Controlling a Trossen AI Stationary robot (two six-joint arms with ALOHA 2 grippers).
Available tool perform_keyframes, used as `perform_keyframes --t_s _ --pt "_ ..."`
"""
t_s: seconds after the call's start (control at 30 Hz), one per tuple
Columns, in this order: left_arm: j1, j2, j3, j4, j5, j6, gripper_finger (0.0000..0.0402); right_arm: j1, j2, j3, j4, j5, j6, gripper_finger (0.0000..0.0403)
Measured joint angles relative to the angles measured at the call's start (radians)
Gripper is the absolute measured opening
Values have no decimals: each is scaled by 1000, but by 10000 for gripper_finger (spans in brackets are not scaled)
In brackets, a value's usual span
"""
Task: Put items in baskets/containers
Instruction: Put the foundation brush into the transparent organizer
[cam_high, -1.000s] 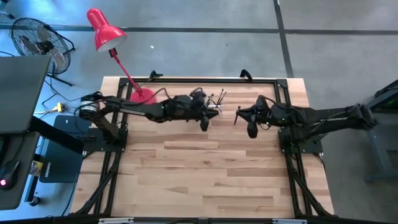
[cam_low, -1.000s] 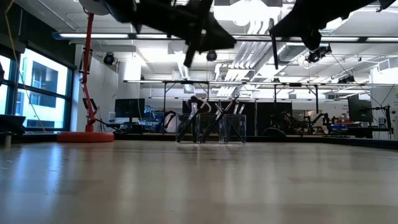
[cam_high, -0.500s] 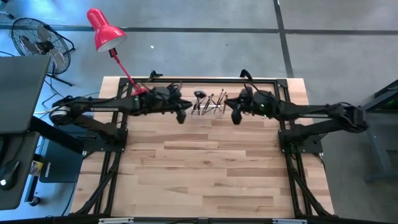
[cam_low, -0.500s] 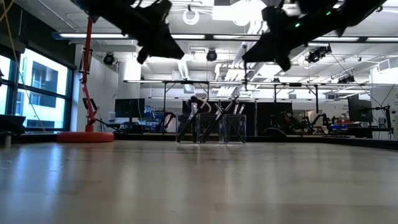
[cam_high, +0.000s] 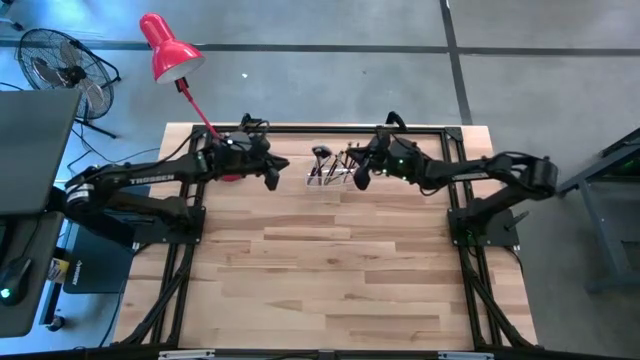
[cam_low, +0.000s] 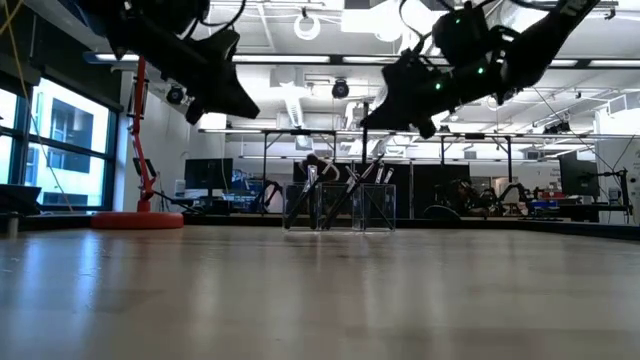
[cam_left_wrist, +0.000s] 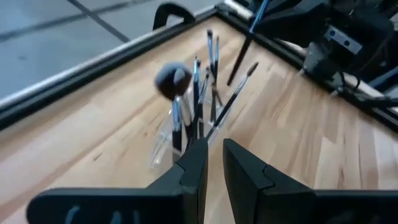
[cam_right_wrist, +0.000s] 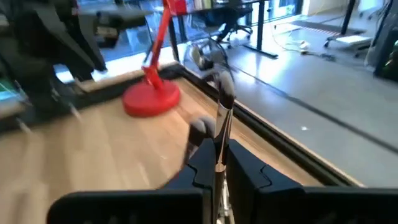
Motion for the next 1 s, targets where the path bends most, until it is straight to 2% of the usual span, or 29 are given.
perform_keyframes --t_s 0.1,0.23,0.67,1.0 --pt "34 0 -1 1 59 0 48 -3 59 0 67 40 -22 15" --pt "60 0 0 -1 106 1 48 -9 107 0 69 75 -23 14" --pt "61 0 0 0 105 8 48 -5 128 0 -33 90 -16 33" --pt "61 0 0 0 105 -1 48 0 126 0 -36 70 84 81"
